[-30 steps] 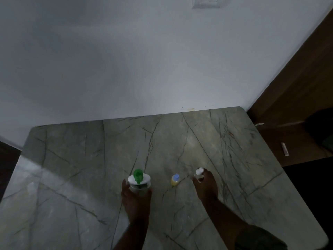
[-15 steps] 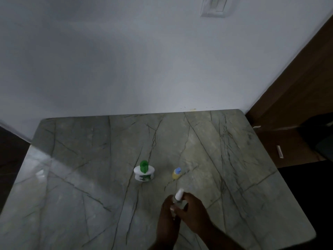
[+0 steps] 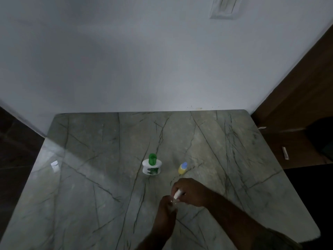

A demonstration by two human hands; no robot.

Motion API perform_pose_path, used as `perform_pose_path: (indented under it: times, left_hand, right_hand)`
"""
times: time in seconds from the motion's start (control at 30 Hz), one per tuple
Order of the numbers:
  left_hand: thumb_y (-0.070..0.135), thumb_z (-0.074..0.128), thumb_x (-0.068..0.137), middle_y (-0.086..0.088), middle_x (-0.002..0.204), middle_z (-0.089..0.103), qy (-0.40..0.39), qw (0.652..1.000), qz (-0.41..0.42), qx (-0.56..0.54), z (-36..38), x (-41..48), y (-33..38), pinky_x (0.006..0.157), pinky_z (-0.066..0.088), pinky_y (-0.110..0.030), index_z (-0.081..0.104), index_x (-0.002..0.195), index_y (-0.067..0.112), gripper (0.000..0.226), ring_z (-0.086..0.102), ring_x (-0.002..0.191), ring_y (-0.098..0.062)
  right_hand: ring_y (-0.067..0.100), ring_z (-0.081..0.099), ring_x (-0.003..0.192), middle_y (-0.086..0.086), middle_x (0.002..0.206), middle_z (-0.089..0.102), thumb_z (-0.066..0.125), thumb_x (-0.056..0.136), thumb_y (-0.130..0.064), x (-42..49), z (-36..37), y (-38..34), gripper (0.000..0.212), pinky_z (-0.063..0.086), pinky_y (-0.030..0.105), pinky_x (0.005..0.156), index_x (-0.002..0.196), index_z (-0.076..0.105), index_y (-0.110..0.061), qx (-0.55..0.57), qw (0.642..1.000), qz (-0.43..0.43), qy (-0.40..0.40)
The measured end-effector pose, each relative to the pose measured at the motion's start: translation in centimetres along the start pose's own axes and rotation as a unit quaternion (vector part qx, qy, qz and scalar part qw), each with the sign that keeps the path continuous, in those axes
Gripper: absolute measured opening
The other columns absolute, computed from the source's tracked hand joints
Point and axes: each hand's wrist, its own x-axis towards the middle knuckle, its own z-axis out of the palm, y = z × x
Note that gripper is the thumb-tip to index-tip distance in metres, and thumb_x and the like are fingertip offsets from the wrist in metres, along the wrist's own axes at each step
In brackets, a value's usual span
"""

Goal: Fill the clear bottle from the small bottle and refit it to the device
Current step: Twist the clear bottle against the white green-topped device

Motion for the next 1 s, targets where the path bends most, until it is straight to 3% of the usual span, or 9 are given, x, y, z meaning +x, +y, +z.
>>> perform_pose_path:
  times: [0.07,0.17,0.23,0.37,0.47,0.57,0.67,0.8,1.0]
  left_hand:
    - [-0.025,0.049,0.086,-0.005,0.084,0.059,-0.001,0.999,-0.005,-0.044,-0.1,-0.1,0.3,0.072,0.049,-0.01,0.054,0.082,0.009,0.035,0.063,0.078,0.0]
    - [-0.022,0.052,0.086,-0.013,0.098,0.061,-0.004,0.998,-0.025,-0.064,-0.3,-0.2,-0.1,0.087,0.052,-0.039,0.057,0.095,0.007,0.031,0.06,0.092,-0.025]
    - [-0.011,0.054,0.091,-0.01,0.104,0.06,-0.034,0.998,-0.041,-0.039,-0.5,-0.4,-0.5,0.085,0.053,-0.031,0.055,0.106,0.006,0.023,0.06,0.094,-0.022]
    - [0.011,0.058,0.091,-0.005,0.105,0.058,-0.071,0.992,-0.057,0.091,-1.3,-0.6,-1.6,0.078,0.047,-0.023,0.049,0.117,0.011,0.028,0.058,0.095,-0.02]
    - [0.014,0.059,0.09,0.003,0.103,0.056,-0.065,0.991,-0.065,0.098,-1.5,-0.7,-1.5,0.077,0.047,-0.02,0.049,0.118,0.013,0.03,0.056,0.092,-0.012]
    - [0.014,0.059,0.09,0.005,0.107,0.055,-0.07,0.99,-0.068,0.1,-1.5,-0.6,-1.1,0.081,0.047,-0.021,0.047,0.123,0.016,0.036,0.058,0.102,-0.016]
    - [0.0,0.062,0.087,-0.008,0.114,0.058,-0.053,0.994,-0.053,0.08,-1.1,-0.4,-1.2,0.094,0.05,-0.035,0.051,0.121,0.005,0.035,0.06,0.11,-0.028]
    - [-0.001,0.065,0.082,-0.006,0.104,0.056,-0.033,0.993,-0.048,0.107,-1.0,-0.5,-2.0,0.077,0.041,-0.011,0.053,0.114,0.004,0.035,0.057,0.094,-0.019]
    - [-0.01,0.058,0.082,-0.013,0.086,0.061,0.03,0.986,-0.157,-0.038,-2.1,0.7,-2.0,0.06,0.045,-0.032,0.051,0.093,0.013,0.026,0.056,0.069,-0.025]
  right_hand:
    - [0.007,0.063,0.092,-0.006,0.104,0.067,0.078,0.073,-0.04,0.2,-0.4,-0.4,0.034,0.053,0.029,0.081,0.102,0.066,-0.025,-0.018,0.999,0.038,-0.003]
    - [0.014,0.066,0.088,-0.001,0.098,0.07,0.06,0.081,-0.066,0.5,0.1,-1.0,0.041,0.049,0.029,0.075,0.089,0.06,-0.026,-0.089,0.987,0.129,0.031]
    - [0.02,0.069,0.086,0.007,0.093,0.073,0.057,0.089,-0.055,0.5,0.3,-1.2,0.035,0.048,0.029,0.076,0.082,0.062,-0.021,-0.114,0.986,0.119,0.023]
    - [0.018,0.064,0.097,0.008,0.105,0.07,0.065,0.082,-0.011,0.2,-0.5,-1.2,0.02,0.05,0.031,0.086,0.101,0.07,-0.01,-0.06,0.997,-0.006,-0.037]
    - [0.011,0.059,0.099,-0.001,0.107,0.063,0.073,0.08,-0.037,0.1,0.0,-1.5,0.029,0.05,0.03,0.09,0.102,0.066,-0.019,0.005,1.0,0.016,0.0]
    - [0.014,0.065,0.092,-0.002,0.101,0.068,0.054,0.088,-0.06,0.3,1.2,-1.0,0.043,0.052,0.032,0.082,0.102,0.064,-0.02,-0.062,0.99,0.117,0.043]
    - [0.017,0.067,0.09,0.002,0.097,0.072,0.06,0.089,-0.04,0.4,1.3,-0.4,0.027,0.049,0.028,0.079,0.097,0.068,-0.016,-0.092,0.992,0.083,0.031]
    - [0.021,0.064,0.091,0.008,0.099,0.067,0.058,0.086,-0.011,1.0,0.5,-0.4,0.018,0.049,0.031,0.081,0.099,0.07,-0.013,-0.089,0.995,0.0,0.04]
    - [0.009,0.067,0.07,0.002,0.083,0.07,0.073,0.08,-0.026,-1.0,-2.3,2.6,0.01,0.054,0.024,0.059,0.087,0.066,-0.024,0.144,0.969,0.102,0.17]
